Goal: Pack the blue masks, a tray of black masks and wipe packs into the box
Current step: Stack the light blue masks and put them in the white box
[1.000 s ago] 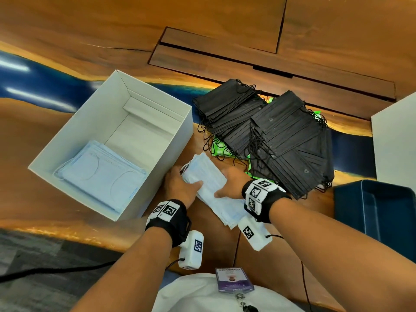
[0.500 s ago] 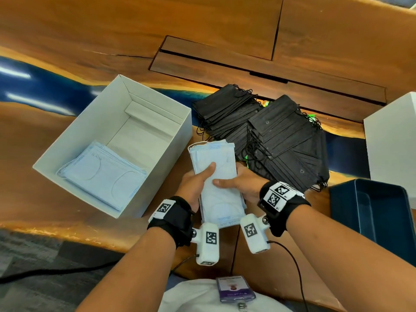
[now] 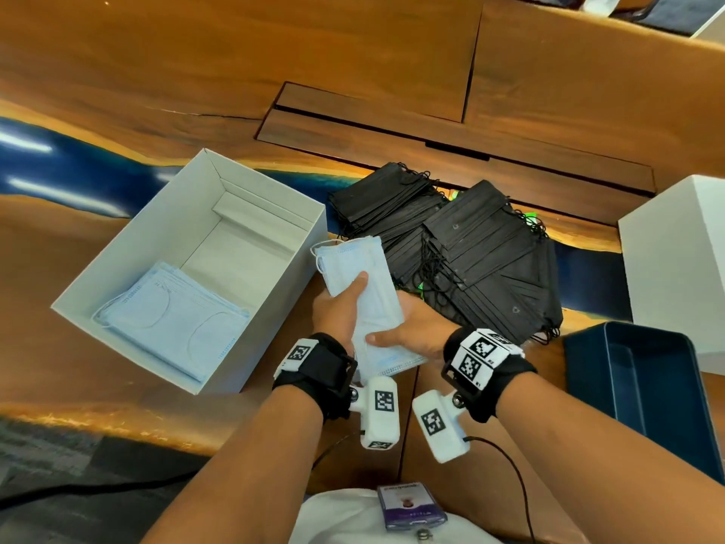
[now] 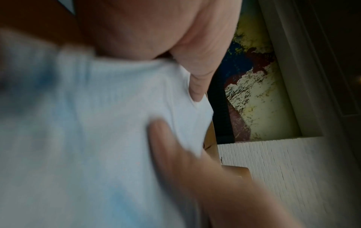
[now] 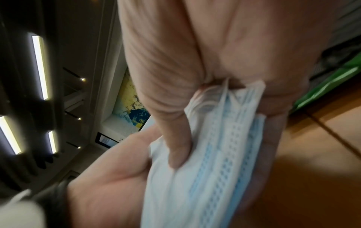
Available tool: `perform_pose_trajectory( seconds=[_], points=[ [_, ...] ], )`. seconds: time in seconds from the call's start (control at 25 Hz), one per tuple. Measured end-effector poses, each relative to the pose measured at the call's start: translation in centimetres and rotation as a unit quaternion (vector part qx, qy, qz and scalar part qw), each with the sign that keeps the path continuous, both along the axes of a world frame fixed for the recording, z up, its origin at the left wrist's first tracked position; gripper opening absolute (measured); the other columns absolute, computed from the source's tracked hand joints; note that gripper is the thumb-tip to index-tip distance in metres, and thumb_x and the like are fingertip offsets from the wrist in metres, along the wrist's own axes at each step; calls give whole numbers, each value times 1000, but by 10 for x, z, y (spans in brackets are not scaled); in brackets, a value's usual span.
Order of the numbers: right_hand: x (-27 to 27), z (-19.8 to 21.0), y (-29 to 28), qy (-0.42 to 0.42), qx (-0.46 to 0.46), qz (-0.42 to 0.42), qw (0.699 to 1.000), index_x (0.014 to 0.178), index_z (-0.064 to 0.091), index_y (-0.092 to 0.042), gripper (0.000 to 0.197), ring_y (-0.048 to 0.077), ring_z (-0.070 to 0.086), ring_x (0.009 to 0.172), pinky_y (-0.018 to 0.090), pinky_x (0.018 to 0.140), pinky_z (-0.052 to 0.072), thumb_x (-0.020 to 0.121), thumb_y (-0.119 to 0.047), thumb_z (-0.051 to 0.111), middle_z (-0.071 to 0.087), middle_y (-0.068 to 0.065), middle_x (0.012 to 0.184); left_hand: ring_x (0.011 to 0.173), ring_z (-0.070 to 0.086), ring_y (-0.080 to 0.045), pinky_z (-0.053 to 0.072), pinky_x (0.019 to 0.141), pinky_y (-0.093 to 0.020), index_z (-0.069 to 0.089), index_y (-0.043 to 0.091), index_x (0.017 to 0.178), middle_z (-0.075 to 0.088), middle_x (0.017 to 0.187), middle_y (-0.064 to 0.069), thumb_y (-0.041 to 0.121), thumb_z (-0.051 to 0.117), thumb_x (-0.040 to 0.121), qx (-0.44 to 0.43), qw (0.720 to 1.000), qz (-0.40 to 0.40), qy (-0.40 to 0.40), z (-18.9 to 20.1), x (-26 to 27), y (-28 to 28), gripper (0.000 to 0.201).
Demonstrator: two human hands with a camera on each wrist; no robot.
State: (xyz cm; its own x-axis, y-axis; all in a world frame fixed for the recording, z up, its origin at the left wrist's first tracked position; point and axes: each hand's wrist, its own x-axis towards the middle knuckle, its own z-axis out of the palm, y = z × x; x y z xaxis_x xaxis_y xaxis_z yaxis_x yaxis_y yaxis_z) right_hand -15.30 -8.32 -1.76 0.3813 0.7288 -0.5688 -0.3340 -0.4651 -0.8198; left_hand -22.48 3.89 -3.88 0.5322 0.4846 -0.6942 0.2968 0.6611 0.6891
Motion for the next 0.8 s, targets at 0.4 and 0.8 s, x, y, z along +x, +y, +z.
perform_pose_trajectory(
  seconds=[0.4,0.8],
  points=[
    [58,0,-56,91,-31,-255,962,101,65,-9,42,31,70,94,48,84,57,62,-8,81,70,21,112,93,66,-34,60,68,-43,63,10,105,69,105,-16,-1,64,88,-30,998,-29,-49,5,-5,32,21],
    [43,5,-42,124,-24,-286,950,119,64,-2,43,30,71,94,42,80,59,78,-6,75,71,20,112,107,67,-34,55,92,-44,62,7,125,70,117,-16,7,67,88,-61,989,-124,-53,9,-6,14,37]
  ],
)
